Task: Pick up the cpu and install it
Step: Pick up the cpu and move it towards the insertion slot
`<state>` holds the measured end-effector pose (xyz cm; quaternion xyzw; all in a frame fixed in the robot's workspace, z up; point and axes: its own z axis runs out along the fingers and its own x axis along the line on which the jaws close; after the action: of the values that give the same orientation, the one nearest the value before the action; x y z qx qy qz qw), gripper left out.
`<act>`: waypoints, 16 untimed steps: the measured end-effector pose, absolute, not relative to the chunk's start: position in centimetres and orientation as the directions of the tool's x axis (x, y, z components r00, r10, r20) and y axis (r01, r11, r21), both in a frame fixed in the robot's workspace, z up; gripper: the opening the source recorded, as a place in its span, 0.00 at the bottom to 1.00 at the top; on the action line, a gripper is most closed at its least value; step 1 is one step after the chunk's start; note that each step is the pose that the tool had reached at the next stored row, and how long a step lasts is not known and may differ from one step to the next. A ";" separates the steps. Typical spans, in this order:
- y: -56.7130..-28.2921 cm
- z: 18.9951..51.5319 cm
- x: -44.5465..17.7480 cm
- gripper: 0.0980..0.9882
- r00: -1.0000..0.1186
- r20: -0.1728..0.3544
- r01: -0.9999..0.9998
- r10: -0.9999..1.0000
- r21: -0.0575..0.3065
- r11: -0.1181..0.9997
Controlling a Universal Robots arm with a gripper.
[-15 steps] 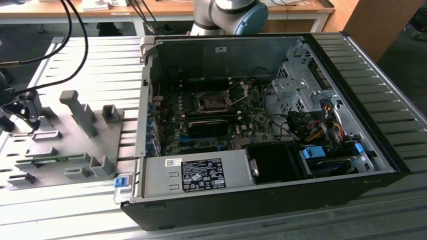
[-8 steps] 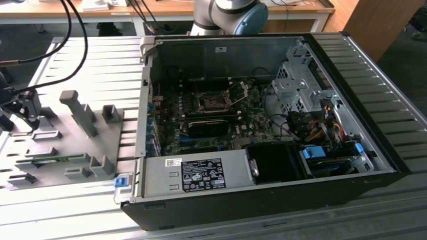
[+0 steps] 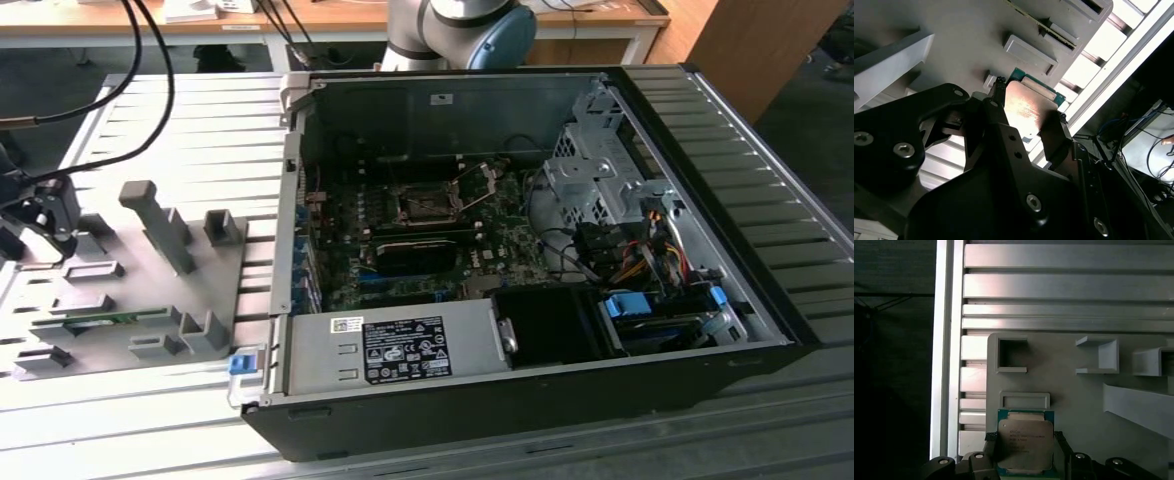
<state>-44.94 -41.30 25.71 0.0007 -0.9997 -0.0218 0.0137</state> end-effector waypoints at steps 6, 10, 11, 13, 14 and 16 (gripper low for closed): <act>-41.3 26.1 -44.9 0.48 -1.000 0.027 -0.001 -0.002 0.044 0.999; -41.3 26.2 -44.9 0.48 -1.000 0.027 -0.001 -0.002 0.044 0.999; -41.3 26.2 -44.9 0.48 -1.000 0.027 -0.001 -0.002 0.044 0.999; -41.3 26.3 -44.9 0.48 -1.000 0.027 -0.001 -0.002 0.044 0.999; -41.3 26.3 -44.9 0.48 -1.000 0.027 -0.001 -0.002 0.044 0.999; -41.3 26.4 -44.9 0.48 -1.000 0.027 -0.001 -0.002 0.044 0.999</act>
<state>-44.94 -41.29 26.35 0.0007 -0.9997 -0.0219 0.0136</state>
